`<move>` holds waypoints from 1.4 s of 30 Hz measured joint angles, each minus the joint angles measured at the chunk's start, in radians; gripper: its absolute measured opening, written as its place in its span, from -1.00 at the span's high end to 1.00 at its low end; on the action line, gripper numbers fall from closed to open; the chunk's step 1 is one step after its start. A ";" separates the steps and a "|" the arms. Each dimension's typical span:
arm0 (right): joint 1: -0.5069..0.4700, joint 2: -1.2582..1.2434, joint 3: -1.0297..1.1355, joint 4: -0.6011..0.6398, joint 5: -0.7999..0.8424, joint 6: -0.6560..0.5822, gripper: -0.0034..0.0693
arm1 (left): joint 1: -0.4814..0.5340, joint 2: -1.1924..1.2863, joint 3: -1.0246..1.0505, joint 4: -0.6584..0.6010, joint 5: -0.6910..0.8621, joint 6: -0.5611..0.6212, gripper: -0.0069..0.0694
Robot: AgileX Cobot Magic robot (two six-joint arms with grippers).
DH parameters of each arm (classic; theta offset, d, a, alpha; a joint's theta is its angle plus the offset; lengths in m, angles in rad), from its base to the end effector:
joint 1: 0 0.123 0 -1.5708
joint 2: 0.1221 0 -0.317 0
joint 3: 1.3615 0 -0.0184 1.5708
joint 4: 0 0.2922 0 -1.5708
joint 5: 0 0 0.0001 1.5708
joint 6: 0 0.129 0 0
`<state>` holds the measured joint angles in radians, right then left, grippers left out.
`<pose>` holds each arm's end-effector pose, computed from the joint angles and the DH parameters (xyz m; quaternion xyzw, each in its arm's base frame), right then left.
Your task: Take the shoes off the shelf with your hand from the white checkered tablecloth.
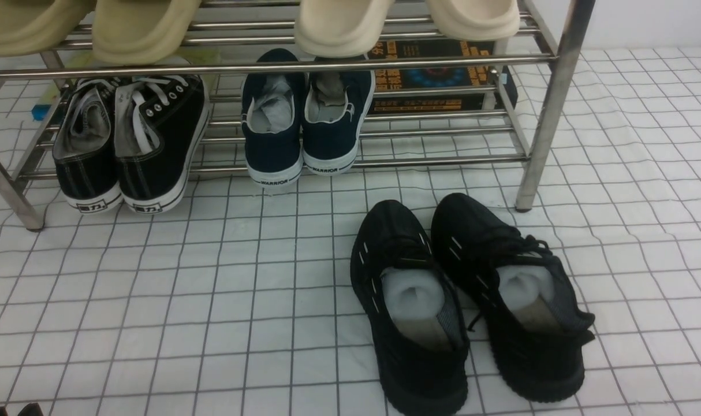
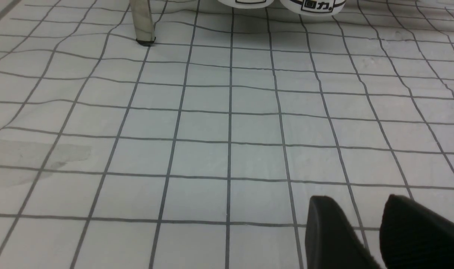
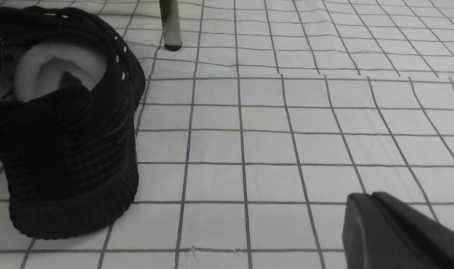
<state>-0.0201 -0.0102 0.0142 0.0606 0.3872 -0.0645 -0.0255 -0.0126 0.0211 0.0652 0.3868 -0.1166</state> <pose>0.0977 0.0010 0.1624 -0.0020 0.8058 0.0008 0.5922 0.0977 0.0007 0.1598 -0.0196 0.8067 -0.0142 0.5904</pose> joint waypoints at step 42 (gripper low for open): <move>0.054 0.000 0.000 -0.021 0.002 0.000 0.73 | 0.000 0.000 0.000 0.000 0.000 0.000 0.19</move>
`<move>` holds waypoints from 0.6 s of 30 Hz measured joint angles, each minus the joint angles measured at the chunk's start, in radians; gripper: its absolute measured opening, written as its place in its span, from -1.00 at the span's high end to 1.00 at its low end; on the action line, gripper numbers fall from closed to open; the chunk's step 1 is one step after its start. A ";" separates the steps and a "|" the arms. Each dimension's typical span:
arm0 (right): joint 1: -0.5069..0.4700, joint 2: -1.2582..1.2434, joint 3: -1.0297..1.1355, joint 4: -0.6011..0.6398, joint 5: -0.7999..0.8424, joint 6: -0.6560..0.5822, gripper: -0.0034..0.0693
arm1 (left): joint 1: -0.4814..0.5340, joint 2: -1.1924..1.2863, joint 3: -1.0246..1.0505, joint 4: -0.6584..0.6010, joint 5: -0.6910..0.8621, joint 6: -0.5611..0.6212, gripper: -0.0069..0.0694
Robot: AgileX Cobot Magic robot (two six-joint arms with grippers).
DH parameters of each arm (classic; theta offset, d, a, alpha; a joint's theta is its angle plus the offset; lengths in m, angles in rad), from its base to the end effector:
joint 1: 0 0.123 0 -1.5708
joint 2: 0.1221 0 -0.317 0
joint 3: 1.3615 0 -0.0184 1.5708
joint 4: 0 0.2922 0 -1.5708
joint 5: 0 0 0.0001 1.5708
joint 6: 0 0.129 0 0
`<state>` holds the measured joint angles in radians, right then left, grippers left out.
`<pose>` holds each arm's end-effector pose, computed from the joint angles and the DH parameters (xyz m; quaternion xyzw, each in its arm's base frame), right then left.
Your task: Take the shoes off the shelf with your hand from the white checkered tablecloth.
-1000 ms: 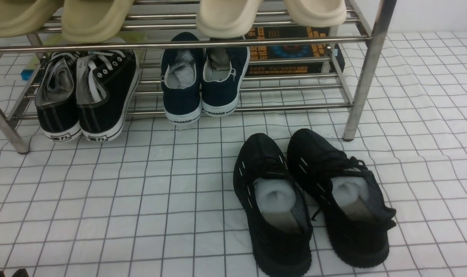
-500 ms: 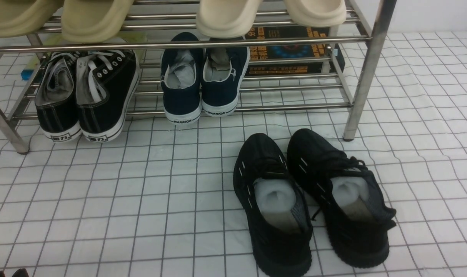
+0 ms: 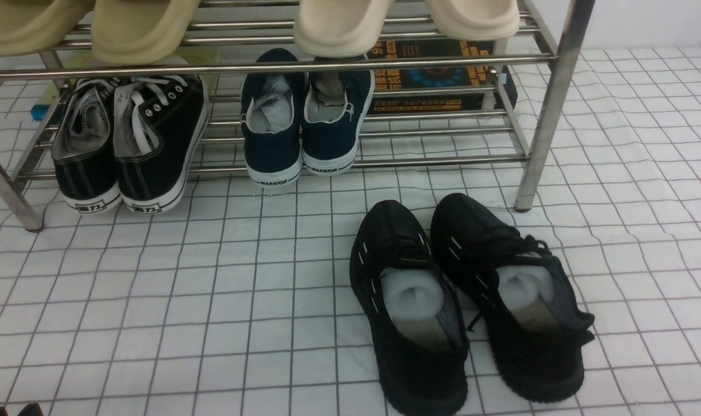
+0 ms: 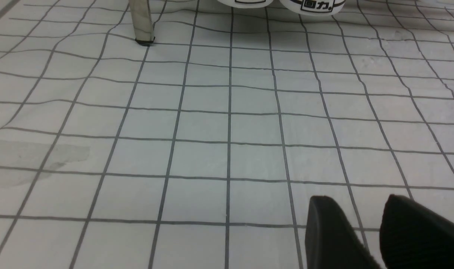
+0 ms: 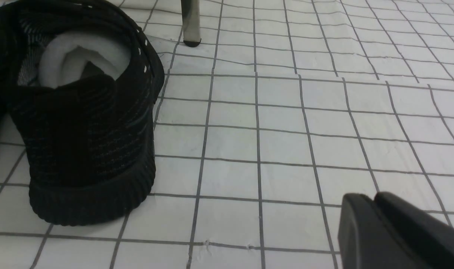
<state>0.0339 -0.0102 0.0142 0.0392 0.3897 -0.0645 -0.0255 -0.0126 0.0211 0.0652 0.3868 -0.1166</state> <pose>0.0975 0.0052 0.1620 -0.0295 0.8061 0.0077 0.5910 0.0977 0.0007 0.1598 -0.0196 0.8067 -0.0142 0.5904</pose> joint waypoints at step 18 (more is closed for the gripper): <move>0.000 0.000 0.000 0.000 0.000 0.000 0.66 | 0.000 0.000 0.000 0.000 0.000 0.000 0.19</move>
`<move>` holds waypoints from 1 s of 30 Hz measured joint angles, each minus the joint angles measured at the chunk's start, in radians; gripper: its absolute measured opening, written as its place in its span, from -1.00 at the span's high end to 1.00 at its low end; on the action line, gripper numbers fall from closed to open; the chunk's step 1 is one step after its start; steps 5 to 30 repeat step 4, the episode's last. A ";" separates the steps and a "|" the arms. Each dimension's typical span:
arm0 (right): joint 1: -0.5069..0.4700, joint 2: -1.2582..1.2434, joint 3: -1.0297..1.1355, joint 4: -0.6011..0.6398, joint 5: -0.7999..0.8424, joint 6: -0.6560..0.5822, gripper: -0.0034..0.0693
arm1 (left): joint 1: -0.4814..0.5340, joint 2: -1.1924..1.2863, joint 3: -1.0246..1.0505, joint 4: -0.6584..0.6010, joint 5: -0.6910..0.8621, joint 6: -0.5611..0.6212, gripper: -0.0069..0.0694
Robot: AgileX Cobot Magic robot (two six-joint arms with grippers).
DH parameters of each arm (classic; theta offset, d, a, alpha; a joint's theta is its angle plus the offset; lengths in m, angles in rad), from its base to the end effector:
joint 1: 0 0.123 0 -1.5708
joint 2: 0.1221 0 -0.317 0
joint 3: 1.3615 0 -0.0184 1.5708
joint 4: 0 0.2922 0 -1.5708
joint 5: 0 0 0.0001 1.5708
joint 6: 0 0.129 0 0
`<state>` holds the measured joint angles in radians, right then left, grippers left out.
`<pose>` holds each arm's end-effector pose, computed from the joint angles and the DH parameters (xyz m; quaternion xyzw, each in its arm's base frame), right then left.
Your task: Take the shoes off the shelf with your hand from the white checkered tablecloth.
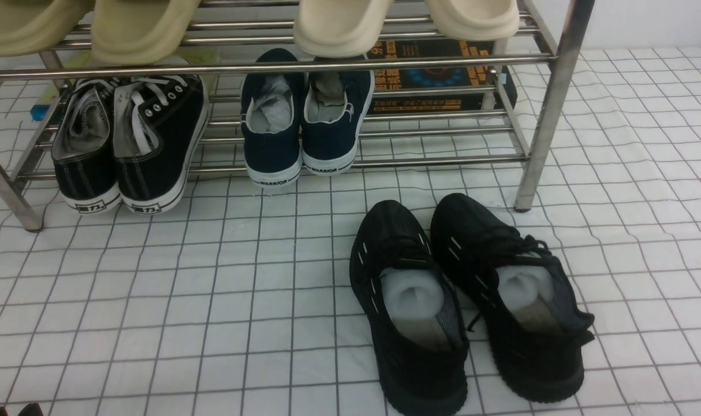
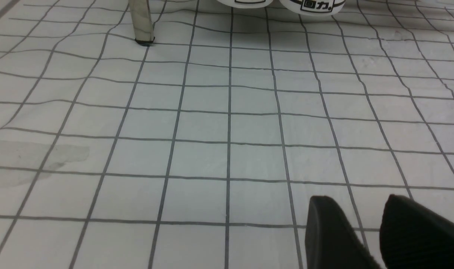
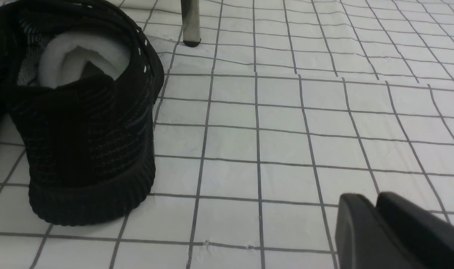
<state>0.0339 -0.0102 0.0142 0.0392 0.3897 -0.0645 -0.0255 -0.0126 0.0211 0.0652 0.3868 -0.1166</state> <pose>0.0975 0.0052 0.1620 -0.0295 0.8061 0.0077 0.5910 0.0977 0.0007 0.1598 -0.0196 0.8067 -0.0142 0.5904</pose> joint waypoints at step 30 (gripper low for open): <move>0.000 0.000 0.000 0.000 0.000 0.000 0.65 | 0.000 0.000 0.000 0.000 0.000 0.000 0.19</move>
